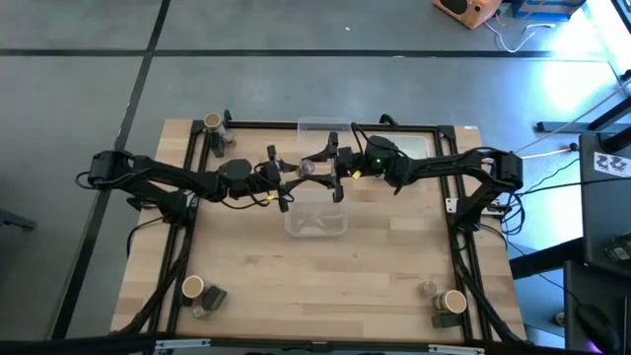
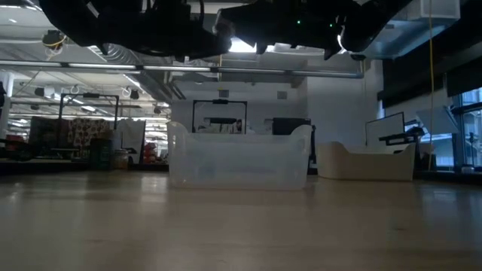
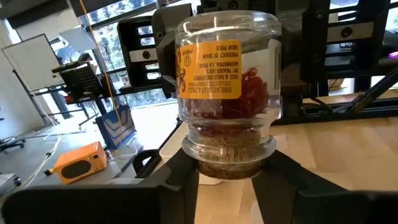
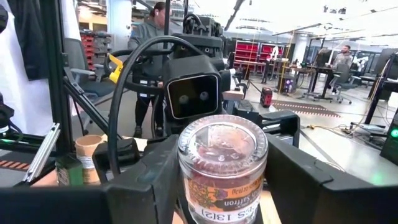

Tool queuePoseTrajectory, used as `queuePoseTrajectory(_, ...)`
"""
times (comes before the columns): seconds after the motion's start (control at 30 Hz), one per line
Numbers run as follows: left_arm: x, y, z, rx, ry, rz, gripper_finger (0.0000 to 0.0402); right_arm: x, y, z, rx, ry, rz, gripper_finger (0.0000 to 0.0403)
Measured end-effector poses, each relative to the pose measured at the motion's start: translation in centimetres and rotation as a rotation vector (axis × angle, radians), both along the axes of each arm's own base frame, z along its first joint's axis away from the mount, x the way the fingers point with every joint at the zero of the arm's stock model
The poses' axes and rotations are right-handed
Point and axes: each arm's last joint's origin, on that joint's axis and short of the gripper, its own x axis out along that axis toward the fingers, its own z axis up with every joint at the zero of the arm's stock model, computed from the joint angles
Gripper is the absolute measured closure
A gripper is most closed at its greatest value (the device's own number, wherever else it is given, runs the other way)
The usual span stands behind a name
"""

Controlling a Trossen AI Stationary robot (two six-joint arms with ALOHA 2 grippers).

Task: Sort spices by type
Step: Put the middle right transparent seasoning bottle into the bottom transparent bin

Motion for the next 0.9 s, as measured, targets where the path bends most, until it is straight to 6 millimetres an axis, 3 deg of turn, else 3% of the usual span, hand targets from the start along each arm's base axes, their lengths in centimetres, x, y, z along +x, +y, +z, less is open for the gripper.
queuePoseTrajectory(0.13, 0.00, 0.00, 0.00, -0.010, -0.003, -0.001, 0.0302, 0.00, 0.01, -0.01, 0.002, 0.001, -0.001, 0.0200)
queuePoseTrajectory(0.53, -0.01, -0.01, 0.03, -0.046, -0.017, -0.004, 0.0262, 0.01, -0.04, -0.04, -0.015, 0.002, -0.016, 0.0210)
queuePoseTrajectory(0.9, 0.00, 0.02, 0.29, -0.115, -0.064, -0.006, 0.0190, 0.02, -0.08, -0.18, -0.019, 0.012, -0.030, 0.0210)
